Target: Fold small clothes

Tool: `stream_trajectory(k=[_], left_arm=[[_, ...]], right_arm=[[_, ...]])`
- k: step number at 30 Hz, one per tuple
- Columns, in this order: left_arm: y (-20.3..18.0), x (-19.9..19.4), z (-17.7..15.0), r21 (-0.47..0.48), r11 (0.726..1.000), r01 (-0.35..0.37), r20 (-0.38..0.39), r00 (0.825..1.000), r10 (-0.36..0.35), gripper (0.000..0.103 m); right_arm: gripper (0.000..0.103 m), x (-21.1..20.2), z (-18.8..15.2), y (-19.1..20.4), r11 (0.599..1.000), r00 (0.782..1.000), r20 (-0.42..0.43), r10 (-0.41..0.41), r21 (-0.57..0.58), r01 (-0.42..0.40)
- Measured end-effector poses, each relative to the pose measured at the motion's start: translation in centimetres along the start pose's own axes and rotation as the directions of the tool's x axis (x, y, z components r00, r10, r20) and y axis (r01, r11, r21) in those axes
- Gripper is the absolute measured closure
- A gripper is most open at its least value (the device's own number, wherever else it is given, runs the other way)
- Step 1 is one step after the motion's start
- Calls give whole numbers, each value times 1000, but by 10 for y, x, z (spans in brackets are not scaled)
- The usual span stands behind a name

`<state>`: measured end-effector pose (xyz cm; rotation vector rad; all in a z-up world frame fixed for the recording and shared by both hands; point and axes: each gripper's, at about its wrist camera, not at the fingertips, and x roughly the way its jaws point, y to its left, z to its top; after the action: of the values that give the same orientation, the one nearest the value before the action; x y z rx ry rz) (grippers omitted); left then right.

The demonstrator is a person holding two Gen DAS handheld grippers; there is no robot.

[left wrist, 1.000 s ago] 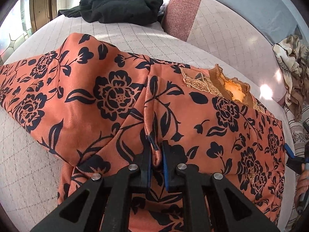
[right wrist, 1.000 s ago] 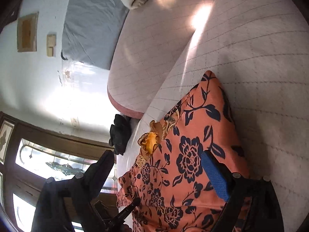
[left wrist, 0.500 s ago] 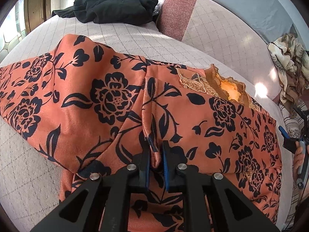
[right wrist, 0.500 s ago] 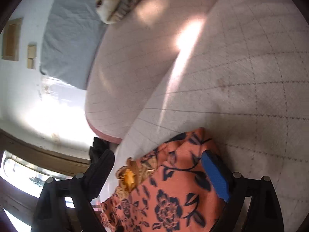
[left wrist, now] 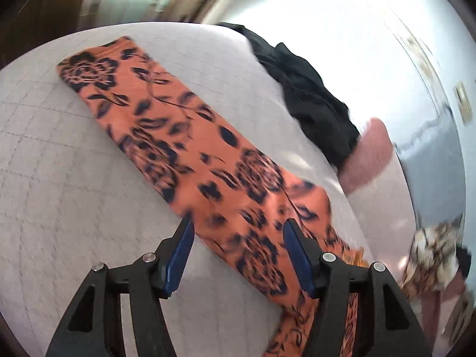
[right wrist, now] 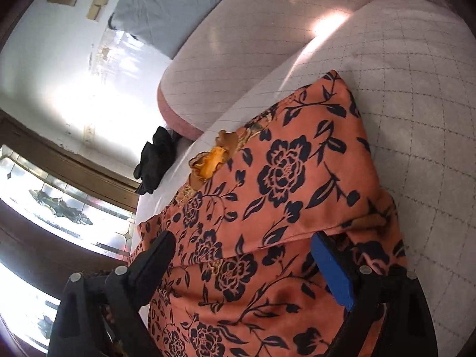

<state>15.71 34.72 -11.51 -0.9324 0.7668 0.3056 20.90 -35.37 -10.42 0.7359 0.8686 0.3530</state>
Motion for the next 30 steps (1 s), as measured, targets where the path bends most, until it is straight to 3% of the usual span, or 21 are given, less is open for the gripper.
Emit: stream_trajectory(k=[5, 7, 14, 17, 19, 21, 22, 25, 28, 30], left_arm=[[70, 10, 68, -214, 976, -43, 70, 996, 60, 41], [89, 12, 85, -267, 964, 8, 81, 997, 14, 41], [98, 15, 107, -298, 955, -10, 109, 993, 44, 45], [89, 26, 112, -230, 961, -154, 53, 984, 170, 98], [81, 24, 116, -181, 961, -210, 58, 973, 224, 98], [45, 10, 116, -66, 965, -255, 130, 956, 262, 98], [19, -2, 112, -3, 969, -247, 173, 954, 244, 98], [-77, -40, 85, 229, 959, -165, 273, 957, 99, 98], [-181, -62, 33, 454, 890, -52, 277, 957, -86, 98], [-238, -63, -10, 560, 827, 41, 211, 959, -191, 98]], right_arm=[[9, -1, -23, 27, 994, 1000, -17, -10, -106, 8], [9, 1, -31, 32, 991, 999, -25, -24, -130, 20], [9, 12, -43, 32, 993, 1000, -7, -24, -114, 23], [9, 17, -45, 33, 993, 1000, -4, -22, -112, 22], [9, 18, -45, 36, 991, 1000, -2, -28, -132, 28], [9, 14, -46, 40, 988, 1000, 9, -27, -154, 28], [9, 11, -46, 41, 986, 1000, 22, -22, -164, 25], [9, 3, -44, 39, 986, 998, 58, -7, -166, 16], [9, -4, -43, 34, 990, 997, 75, 18, -141, -8], [9, -12, -41, 33, 990, 995, 97, 33, -137, -20]])
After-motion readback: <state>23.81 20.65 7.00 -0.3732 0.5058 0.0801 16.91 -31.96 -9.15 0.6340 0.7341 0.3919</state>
